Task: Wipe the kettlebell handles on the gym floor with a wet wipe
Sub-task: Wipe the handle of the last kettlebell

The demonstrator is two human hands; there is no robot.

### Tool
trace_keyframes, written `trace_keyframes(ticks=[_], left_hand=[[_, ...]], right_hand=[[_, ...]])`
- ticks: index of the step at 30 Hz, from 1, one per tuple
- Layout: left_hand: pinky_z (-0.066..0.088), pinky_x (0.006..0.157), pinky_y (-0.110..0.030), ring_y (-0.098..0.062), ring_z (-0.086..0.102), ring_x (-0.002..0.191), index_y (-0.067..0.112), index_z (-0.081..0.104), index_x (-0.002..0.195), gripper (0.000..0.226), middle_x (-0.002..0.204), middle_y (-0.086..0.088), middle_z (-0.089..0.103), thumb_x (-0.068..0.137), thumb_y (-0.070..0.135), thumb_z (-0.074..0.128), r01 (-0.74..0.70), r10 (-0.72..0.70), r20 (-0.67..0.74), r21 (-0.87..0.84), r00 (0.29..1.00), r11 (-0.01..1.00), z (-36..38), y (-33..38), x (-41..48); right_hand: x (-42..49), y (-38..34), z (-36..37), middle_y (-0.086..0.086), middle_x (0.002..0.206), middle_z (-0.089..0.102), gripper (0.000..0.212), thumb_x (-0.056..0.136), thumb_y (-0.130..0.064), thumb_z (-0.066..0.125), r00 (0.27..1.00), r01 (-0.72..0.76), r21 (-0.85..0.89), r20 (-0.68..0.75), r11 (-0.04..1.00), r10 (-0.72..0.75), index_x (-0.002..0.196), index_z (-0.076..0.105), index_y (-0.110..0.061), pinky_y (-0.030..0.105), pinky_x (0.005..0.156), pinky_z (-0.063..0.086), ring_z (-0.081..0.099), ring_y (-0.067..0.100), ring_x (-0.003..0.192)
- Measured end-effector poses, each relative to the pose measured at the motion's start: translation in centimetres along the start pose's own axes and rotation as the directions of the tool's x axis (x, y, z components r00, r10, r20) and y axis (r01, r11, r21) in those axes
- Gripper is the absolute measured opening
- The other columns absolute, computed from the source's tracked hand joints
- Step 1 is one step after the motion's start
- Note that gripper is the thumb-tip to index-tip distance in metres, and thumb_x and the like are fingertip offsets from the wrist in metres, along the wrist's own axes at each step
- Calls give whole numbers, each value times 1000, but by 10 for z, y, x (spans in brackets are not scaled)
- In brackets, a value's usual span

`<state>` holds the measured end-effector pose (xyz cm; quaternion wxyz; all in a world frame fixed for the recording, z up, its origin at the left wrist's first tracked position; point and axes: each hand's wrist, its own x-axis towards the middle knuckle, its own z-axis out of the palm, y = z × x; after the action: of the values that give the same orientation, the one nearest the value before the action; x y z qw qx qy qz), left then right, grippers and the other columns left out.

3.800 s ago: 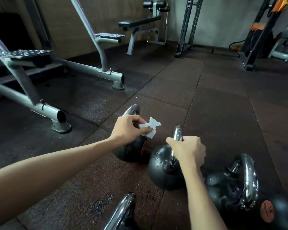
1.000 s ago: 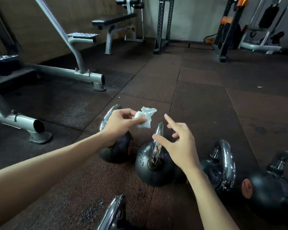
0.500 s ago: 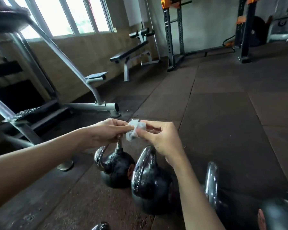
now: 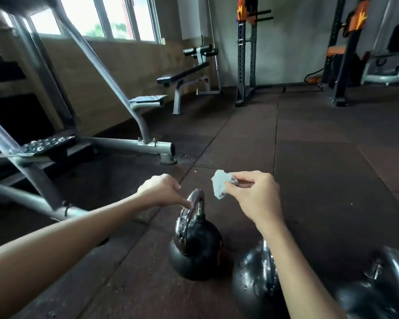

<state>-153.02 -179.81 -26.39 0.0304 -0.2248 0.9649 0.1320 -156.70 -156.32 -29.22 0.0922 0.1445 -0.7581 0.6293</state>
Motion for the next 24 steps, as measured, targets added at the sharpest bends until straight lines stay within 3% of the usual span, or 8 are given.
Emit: trace_keyframes(ticks=[2,5,8,10,15,18,20,24], left_hand=[[58,81,-24,-6,71,85,39,70,91,66,90,17,76,43,81,84,-21,25,37,-86,999,996,22,-18,8],[45,56,-22,-8,59,60,17,72,74,56,59,12,63,59,70,82,-78,99,79,-237,992,968,54,-30,10],[43,54,-25,-9,55,57,11,71,75,49,56,10,59,60,57,81,-88,114,49,-365,992,927,73,-36,13],[37,51,-26,-10,48,53,10,64,63,45,53,8,53,60,50,84,-109,139,46,-403,989,909,74,-40,16],[30,50,-24,-11,37,50,16,55,55,49,50,7,44,59,51,89,-188,225,39,-421,974,887,69,-50,21],[35,53,-30,-11,40,54,5,66,68,56,54,4,50,57,56,86,-203,254,58,-445,965,872,68,-61,22],[42,55,-33,-9,44,55,10,73,76,57,57,1,60,53,62,80,-214,274,77,-439,959,872,66,-71,22],[56,64,-34,-9,63,60,18,77,80,56,70,2,74,54,67,74,-250,306,79,-406,949,879,68,-76,12]], right_hand=[[1,4,22,-15,83,77,21,77,-12,82,1000,-2,-66,-14,998,1,97,84,-19,4,62,48,70,-9,72],[3,9,48,-10,85,78,21,77,-8,81,1000,19,-170,-5,985,-20,96,83,-17,2,61,46,68,-12,69],[11,11,69,-12,86,74,19,78,-8,79,997,73,-299,52,951,-60,92,83,-20,0,62,42,67,-10,68],[18,14,79,-11,88,73,19,79,-9,77,994,94,-376,84,922,-68,92,83,-21,1,64,42,67,-5,72],[32,20,82,-10,82,73,20,77,-11,75,997,63,-460,77,886,-30,85,82,-27,1,62,40,67,1,77],[31,21,79,-17,79,73,19,77,-12,77,996,48,-448,87,893,-10,86,83,-28,6,65,46,69,-1,76],[30,23,82,-20,82,74,18,77,-15,80,995,50,-434,103,899,-5,87,83,-30,12,69,51,70,-1,76],[29,29,96,-17,88,74,21,78,-15,83,990,94,-358,133,929,-49,92,82,-31,7,69,51,71,-1,75]])
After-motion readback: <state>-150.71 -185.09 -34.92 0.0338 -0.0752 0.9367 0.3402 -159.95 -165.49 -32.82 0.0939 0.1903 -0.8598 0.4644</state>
